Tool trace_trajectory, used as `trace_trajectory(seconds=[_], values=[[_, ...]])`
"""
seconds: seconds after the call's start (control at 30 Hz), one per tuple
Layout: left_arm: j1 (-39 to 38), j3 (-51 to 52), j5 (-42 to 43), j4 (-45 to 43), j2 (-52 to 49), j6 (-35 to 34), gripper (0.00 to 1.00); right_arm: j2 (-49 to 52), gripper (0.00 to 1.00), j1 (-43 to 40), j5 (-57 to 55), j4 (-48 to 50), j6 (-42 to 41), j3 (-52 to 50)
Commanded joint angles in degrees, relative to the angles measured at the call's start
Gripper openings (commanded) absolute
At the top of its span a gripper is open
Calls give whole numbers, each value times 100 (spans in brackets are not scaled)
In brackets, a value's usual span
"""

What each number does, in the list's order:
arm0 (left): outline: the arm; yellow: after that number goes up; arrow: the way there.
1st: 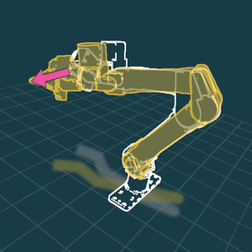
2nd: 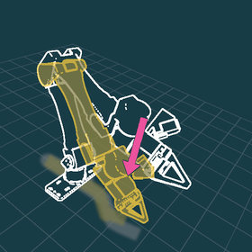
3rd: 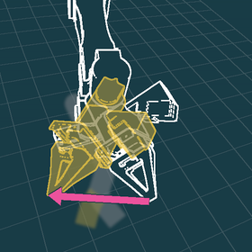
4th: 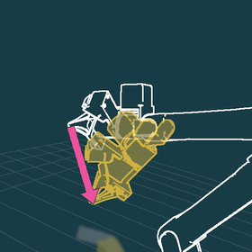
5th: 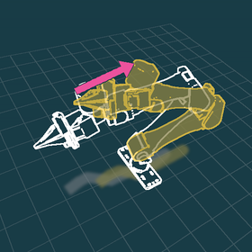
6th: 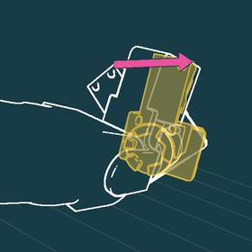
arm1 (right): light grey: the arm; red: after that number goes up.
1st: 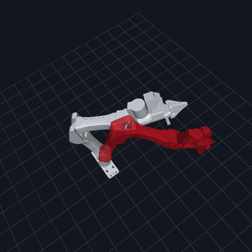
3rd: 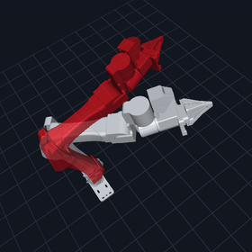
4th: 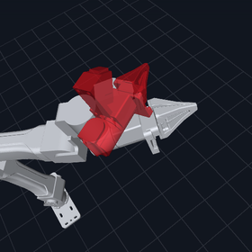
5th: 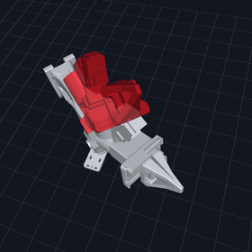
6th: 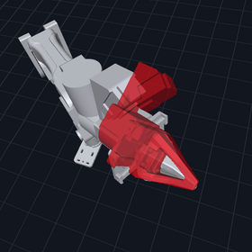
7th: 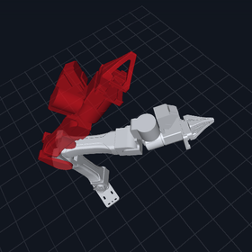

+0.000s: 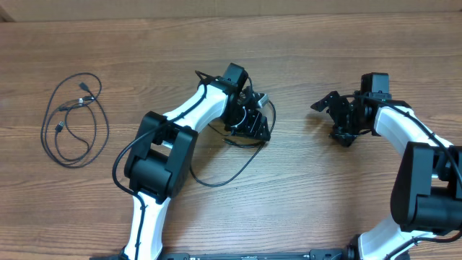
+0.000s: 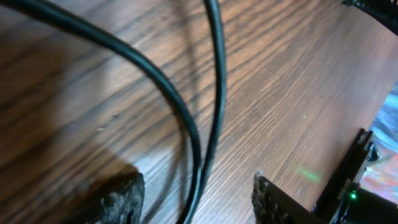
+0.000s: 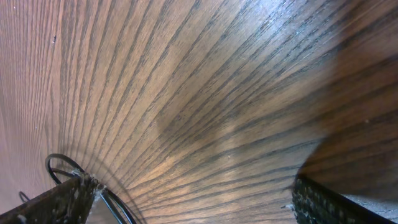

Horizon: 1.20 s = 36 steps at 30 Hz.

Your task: Untangle cables

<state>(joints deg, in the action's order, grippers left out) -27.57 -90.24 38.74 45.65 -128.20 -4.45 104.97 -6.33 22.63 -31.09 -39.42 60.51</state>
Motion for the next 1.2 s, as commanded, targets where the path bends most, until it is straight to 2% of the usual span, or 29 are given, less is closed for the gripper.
trace_trajectory(seconds=[0.0, 0.17, 0.27, 0.33, 0.5, 0.67, 0.77, 0.83, 1.07, 1.17], values=[[-378, 389, -866, 9, -649, 136, 59, 343, 100, 4, -330, -22, 39, -238], [-638, 389, -1283, -195, -649, -153, 48, 343, 100, 4, -330, -22, 42, -238], [-669, 389, -1281, -234, -649, -155, 33, 343, 100, 4, -330, -22, 39, -238], [-656, 389, -1279, -247, -649, -155, 17, 343, 100, 4, -330, -22, 42, -238], [-619, 389, -1255, -262, -649, -157, 4, 343, 100, 4, -330, -20, 39, -238], [-570, 284, -905, -7, -629, -133, 4, 343, 100, 4, -330, -20, 42, -238], [-496, 44, -605, 323, -549, 348, 4, 343, 100, 4, -330, -20, 39, -238], [-444, -17, -608, 345, -367, 363, 4, 343, 100, 4, -330, -20, 39, -238], [-387, -26, -619, 249, 931, 317, 4, 343, 100, 4, -330, -22, 39, -238], [-387, -26, -992, 160, 1652, 317, 4, 343, 100, 4, -330, -20, 39, -238]])
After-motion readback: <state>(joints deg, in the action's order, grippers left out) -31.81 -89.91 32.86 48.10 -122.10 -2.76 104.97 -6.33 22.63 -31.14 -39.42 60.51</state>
